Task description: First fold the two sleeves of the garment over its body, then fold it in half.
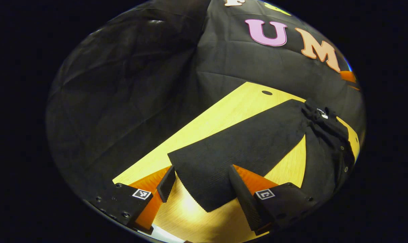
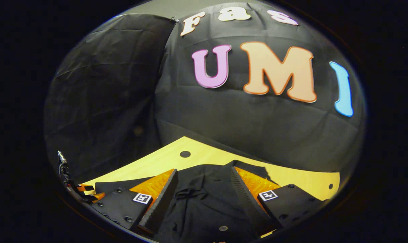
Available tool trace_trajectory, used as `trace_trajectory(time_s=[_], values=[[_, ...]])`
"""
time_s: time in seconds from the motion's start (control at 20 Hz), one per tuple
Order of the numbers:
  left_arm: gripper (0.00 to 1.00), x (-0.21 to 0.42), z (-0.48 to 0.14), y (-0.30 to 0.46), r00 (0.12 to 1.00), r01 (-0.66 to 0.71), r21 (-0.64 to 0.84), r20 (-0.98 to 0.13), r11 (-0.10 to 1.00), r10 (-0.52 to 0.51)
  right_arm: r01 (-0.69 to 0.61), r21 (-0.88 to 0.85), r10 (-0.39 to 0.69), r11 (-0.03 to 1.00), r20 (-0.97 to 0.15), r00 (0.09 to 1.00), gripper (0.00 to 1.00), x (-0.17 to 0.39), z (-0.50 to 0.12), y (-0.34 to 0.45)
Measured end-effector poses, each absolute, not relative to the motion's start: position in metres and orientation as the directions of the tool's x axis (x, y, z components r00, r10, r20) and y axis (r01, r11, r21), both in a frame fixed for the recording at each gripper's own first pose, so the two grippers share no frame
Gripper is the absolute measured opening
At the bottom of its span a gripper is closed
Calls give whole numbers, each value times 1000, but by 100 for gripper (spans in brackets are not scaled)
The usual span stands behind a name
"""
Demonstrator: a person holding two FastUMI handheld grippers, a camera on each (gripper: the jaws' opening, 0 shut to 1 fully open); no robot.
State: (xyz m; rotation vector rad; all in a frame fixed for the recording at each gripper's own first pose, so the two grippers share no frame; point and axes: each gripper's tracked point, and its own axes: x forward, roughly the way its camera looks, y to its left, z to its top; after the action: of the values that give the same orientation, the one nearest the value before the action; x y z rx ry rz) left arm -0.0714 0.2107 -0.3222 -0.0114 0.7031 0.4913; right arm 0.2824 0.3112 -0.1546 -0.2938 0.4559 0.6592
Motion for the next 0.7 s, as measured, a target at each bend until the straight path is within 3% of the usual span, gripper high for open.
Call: trace_trajectory(time_s=[0.35,0.7], values=[[94,-71,-320,207,681,-398,181,-599,900,421,-417,-124,337,900,-407,849,99,262,-105,177],[83,-77,-320,210,692,-378,134,-616,916,375,-261,-105,191,960,-440,878,99,216,-98,77]])
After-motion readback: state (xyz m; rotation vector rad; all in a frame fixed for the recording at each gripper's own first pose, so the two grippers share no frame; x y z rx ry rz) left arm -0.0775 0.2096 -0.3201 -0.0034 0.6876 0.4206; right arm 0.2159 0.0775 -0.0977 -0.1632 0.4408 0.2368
